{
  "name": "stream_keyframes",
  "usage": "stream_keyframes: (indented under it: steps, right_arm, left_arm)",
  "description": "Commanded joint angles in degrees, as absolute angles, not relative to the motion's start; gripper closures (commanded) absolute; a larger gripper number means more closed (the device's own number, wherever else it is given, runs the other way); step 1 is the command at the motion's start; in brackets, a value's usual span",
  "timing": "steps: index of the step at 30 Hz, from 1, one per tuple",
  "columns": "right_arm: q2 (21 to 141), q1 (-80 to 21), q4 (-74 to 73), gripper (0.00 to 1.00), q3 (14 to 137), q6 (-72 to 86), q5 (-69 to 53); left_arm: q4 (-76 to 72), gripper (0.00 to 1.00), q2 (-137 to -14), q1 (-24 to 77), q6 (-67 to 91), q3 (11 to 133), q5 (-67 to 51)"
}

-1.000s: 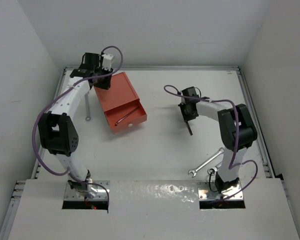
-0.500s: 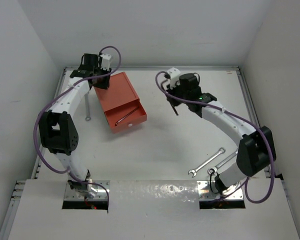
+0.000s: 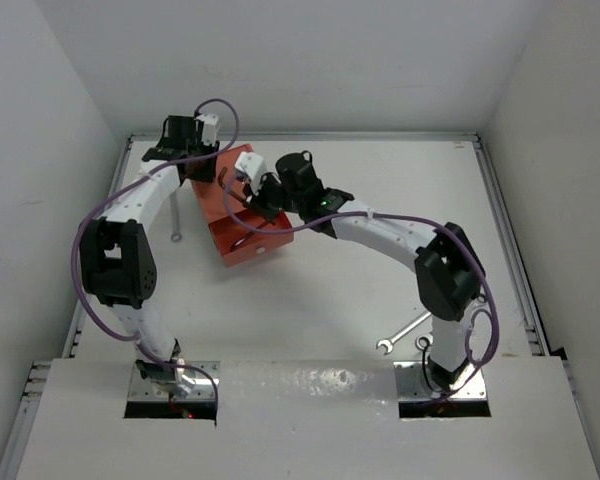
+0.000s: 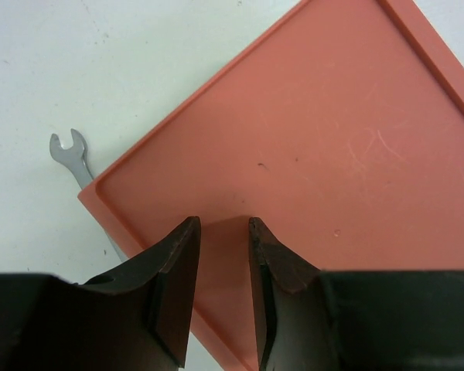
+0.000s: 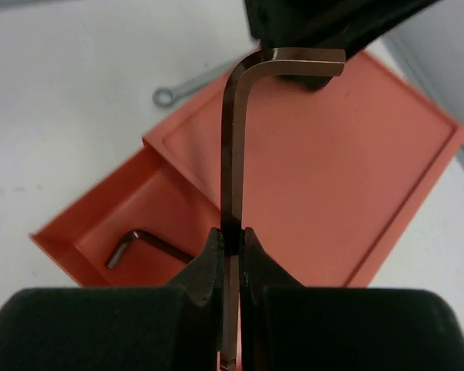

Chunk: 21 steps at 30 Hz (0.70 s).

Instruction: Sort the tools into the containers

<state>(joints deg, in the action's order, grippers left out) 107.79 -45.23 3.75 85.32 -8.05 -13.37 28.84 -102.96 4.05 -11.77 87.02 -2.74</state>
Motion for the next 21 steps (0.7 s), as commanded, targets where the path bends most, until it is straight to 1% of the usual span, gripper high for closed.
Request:
stream_keyframes:
  steps: [1, 5, 12, 15, 16, 17, 18, 19, 21]
  right_arm:
    - [108.5, -45.0, 8.0, 1.0, 86.1, -14.1, -16.1]
    - [109.1, -45.3, 8.0, 1.0, 82.2, -18.0, -17.8]
    - [108.6, -46.4, 3.2, 1.0, 80.9, -28.8, -17.7]
    - [107.9, -47.2, 2.5, 0.88, 80.6, -32.3, -16.0]
    - [107.8, -47.4, 2.5, 0.72, 80.7, -32.8, -15.6]
    - [107.7, -47.5, 2.8, 0.6, 80.8, -32.8, -15.0]
    - [107.6, -47.5, 3.1, 0.51, 80.9, -32.3, -14.9]
    - [107.3, -47.5, 4.0, 0.38, 80.9, -31.9, -14.7]
    - [106.2, -47.5, 5.4, 0.35, 81.0, -29.8, -14.1]
  left_arm:
    - [28.2, 0.71, -102.9, 2.8, -10.6, 85.8, -1.9]
    - [27.8, 0.71, -103.2, 2.8, -10.5, 85.3, -2.5]
    - [27.9, 0.71, -104.3, 2.8, -10.7, 85.8, -2.5]
    - [27.9, 0.71, -104.4, 2.8, -11.1, 85.9, -2.3]
    - [27.9, 0.71, -104.5, 2.8, -11.1, 86.0, -2.2]
    - [27.9, 0.71, -104.6, 2.8, -11.2, 86.0, -2.1]
    - [27.9, 0.71, -104.6, 2.8, -11.1, 86.0, -2.2]
    - [27.9, 0.71, -104.7, 2.8, -11.1, 86.1, -2.1]
    - [27.9, 0.71, -104.6, 2.8, -11.1, 86.1, -2.1]
